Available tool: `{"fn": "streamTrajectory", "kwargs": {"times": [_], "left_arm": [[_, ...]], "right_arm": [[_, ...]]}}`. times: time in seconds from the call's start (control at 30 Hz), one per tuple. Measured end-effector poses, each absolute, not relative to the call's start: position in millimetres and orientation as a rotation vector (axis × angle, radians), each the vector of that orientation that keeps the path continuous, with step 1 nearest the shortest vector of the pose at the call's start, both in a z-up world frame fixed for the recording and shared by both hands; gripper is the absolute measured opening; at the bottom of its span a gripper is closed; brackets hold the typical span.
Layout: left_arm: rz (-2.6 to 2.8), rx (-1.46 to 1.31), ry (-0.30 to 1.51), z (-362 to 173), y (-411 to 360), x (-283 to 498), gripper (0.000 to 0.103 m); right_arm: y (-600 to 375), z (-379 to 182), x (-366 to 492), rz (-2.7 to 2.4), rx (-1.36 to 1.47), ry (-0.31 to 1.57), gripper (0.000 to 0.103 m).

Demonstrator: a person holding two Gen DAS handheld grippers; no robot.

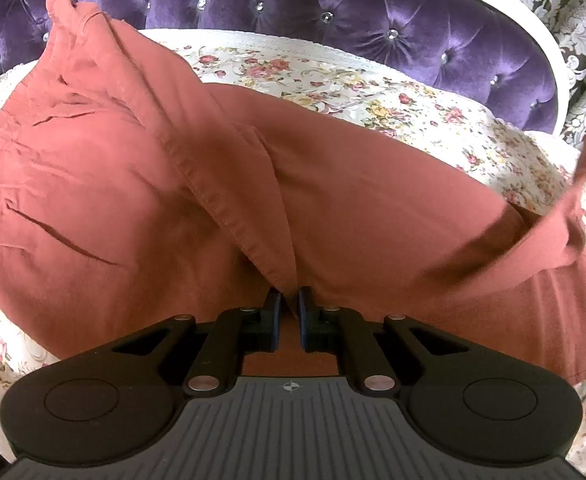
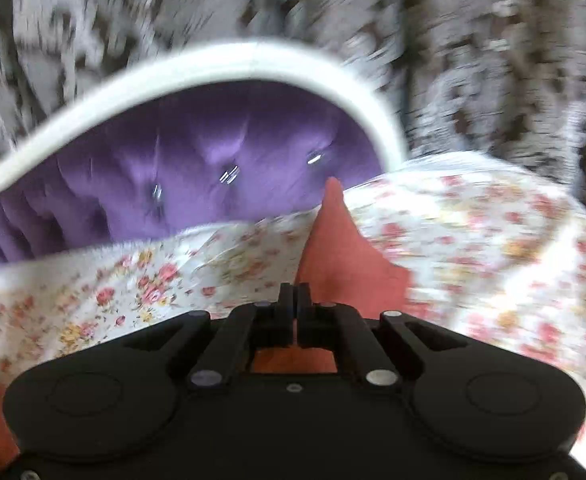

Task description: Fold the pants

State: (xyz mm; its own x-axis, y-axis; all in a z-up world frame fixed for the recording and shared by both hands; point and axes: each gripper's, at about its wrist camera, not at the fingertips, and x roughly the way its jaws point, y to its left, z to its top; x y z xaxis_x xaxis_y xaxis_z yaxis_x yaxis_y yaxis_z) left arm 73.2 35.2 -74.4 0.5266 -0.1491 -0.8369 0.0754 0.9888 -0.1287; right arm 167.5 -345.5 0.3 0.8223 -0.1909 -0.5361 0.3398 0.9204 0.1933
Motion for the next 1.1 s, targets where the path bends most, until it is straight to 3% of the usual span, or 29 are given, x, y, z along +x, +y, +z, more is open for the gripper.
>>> {"fn": "streamTrajectory", "kwargs": {"times": [0.2,0.43,0.5,0.6,0.63,0.67,0.83,0.9,1.1], "left_arm": [[-0.131,-0.065,1.002,-75,31,72,0.009],[-0.139,-0.047,1.002,-74,32,73,0.009],[-0.142,-0.044,1.003,-75,32,73,0.009],[-0.141,-0.041,1.004,-75,32,73,0.009],[-0.141,-0.04,1.004,-75,32,73,0.009],[-0.141,-0.038,1.003,-75,32,73,0.009],[-0.147,-0.043,1.006,-75,33,75,0.008],[-0.159,-0.048,1.005,-72,33,77,0.004],[-0.185,-0.055,0.928,-37,35,62,0.004]], "right_arm": [[-379,-31,67,-0.311,0.433,0.543,0.006],[-393,-103,27,-0.336,0.635,0.631,0.006],[-399,-101,20,-0.33,0.677,0.593,0.013],[-407,-97,14,-0.361,0.718,0.535,0.037],[-411,-96,14,-0.375,0.722,0.521,0.05],[-414,-94,14,-0.397,0.727,0.51,0.055],[-432,-102,13,-0.392,0.824,0.478,0.053],[-434,-103,19,-0.385,0.819,0.499,0.011],[-407,-46,11,-0.384,0.511,0.363,0.01]]}}
